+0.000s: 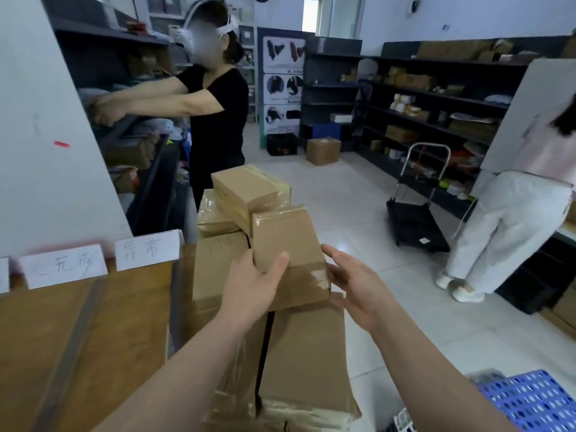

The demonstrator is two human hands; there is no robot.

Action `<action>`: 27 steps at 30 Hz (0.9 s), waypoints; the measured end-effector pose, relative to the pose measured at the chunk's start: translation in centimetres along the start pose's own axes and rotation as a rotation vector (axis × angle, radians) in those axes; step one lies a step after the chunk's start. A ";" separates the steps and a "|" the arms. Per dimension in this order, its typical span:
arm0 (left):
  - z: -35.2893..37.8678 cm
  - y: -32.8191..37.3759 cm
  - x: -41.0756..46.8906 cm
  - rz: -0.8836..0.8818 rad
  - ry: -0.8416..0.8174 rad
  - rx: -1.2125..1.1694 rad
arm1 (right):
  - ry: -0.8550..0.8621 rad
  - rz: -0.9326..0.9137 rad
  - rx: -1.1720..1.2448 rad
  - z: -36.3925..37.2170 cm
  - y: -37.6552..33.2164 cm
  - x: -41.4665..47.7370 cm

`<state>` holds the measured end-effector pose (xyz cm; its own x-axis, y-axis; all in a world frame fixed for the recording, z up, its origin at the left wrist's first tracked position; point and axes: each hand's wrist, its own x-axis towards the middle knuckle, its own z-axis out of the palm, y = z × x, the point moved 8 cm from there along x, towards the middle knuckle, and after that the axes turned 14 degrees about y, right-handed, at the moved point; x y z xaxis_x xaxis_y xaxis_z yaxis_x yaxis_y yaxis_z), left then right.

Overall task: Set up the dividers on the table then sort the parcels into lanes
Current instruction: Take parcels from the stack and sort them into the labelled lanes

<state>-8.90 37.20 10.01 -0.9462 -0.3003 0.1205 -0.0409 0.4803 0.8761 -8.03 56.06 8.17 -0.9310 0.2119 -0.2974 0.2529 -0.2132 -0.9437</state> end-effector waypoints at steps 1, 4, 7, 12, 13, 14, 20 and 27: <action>-0.2 -0.3 -0.4 -0.022 0.015 -0.009 | -0.002 -0.003 0.005 0.0 0.0 -0.1; -0.5 -1.8 -1.3 -0.160 0.047 -0.119 | -0.035 -0.005 0.054 0.7 -0.3 -0.6; -0.7 -2.8 -1.8 -0.285 0.039 -0.261 | -0.095 -0.056 0.006 1.9 -0.8 -1.3; -1.3 -3.4 -2.4 -0.351 0.020 -0.351 | -0.117 -0.127 -0.037 3.2 -0.8 -2.2; -1.6 -3.6 -2.6 -0.380 0.017 -0.409 | -0.123 -0.114 0.018 3.2 -0.7 -2.2; -1.8 -3.7 -2.8 -0.412 0.003 -0.481 | -0.131 -0.091 0.085 3.2 -0.7 -2.1; -2.0 -3.4 -4.3 -0.570 -0.118 -0.960 | -0.257 0.002 0.025 4.3 0.6 -2.0; -2.9 -4.7 -4.1 -0.614 -0.100 -1.000 | -0.314 0.076 0.065 6.2 0.5 -3.2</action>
<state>-3.89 33.80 6.76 -0.8783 -0.1690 -0.4472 -0.2706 -0.5955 0.7564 -6.53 49.41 9.57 -0.9485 -0.1089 -0.2976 0.3165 -0.2799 -0.9064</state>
